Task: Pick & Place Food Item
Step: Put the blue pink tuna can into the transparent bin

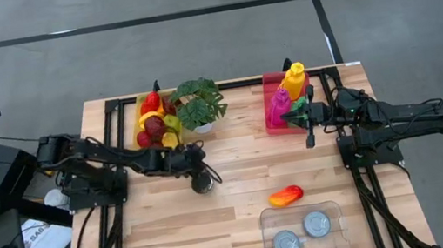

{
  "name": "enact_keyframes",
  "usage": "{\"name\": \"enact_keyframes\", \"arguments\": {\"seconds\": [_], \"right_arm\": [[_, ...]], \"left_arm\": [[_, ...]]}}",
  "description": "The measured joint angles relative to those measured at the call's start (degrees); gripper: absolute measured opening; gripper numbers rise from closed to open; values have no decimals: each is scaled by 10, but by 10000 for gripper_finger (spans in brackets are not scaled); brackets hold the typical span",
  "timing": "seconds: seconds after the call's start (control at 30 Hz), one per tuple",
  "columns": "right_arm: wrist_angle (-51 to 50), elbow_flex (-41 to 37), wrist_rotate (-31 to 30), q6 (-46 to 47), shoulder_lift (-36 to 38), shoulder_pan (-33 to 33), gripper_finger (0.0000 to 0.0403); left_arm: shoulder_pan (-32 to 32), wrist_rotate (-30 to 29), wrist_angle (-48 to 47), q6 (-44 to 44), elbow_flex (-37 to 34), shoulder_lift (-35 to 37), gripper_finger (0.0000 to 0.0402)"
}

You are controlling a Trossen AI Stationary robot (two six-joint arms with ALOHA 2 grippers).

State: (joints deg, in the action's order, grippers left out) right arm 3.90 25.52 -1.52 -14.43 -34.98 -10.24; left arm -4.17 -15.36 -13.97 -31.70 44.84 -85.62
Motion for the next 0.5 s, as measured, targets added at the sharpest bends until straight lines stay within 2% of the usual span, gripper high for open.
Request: {"name": "enact_keyframes", "arguments": {"seconds": [0.23, 0.4, 0.5], "right_arm": [[14, 0, 0, -6, 0, -3, 15], [13, 0, 0, -8, 0, -4, 15], [13, 0, 0, -10, 0, -4, 15]], "left_arm": [[-40, 18, -40, 0, 0, 63, 0], [-61, 28, -75, 0, 0, 74, 0], [-77, 60, -86, 1, 0, 74, 0]]}}
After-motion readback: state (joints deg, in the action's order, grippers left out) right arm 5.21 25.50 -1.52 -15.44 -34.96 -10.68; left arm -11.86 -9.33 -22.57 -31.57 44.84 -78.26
